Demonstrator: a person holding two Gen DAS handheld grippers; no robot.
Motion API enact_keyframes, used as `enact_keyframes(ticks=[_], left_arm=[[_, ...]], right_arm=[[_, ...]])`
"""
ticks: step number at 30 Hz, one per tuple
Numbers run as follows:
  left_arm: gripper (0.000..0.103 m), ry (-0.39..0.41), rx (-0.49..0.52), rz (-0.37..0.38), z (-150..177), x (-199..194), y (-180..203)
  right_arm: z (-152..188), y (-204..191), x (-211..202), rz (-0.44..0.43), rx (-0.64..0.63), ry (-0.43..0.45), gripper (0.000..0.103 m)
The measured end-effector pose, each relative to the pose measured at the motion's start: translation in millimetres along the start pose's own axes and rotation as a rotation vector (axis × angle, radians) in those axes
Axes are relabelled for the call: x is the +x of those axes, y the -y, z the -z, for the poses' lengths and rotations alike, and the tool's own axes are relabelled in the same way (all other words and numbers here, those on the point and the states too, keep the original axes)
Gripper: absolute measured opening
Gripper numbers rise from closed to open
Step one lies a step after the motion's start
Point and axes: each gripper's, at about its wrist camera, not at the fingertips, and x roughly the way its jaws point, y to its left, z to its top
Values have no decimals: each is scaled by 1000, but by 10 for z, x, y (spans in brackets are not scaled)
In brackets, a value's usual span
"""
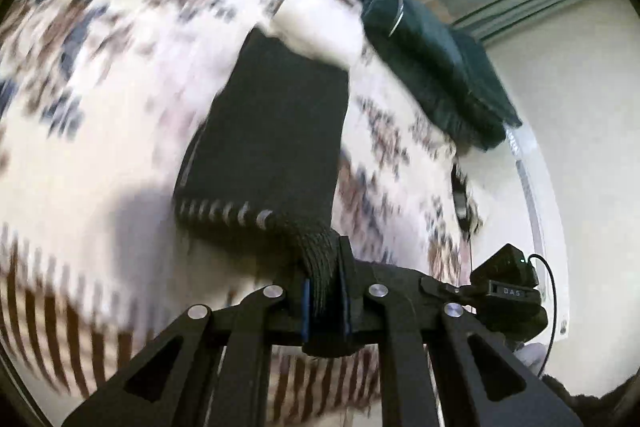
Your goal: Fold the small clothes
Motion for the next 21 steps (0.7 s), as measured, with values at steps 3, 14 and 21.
enact_keyframes(ticks=[3,14,21], left_arm=[[9,30,-8,15,-448,155,-111],[9,13,-60,34,-2073,1259,-463],[13,-68,-163,41,-2863,2112,-832]], right_arm=[[-594,-263,-66,3,-36,52,12],[-2766,-915,629,141,-80,137,12],[-3900,-945,1237,207,-40,162,12]])
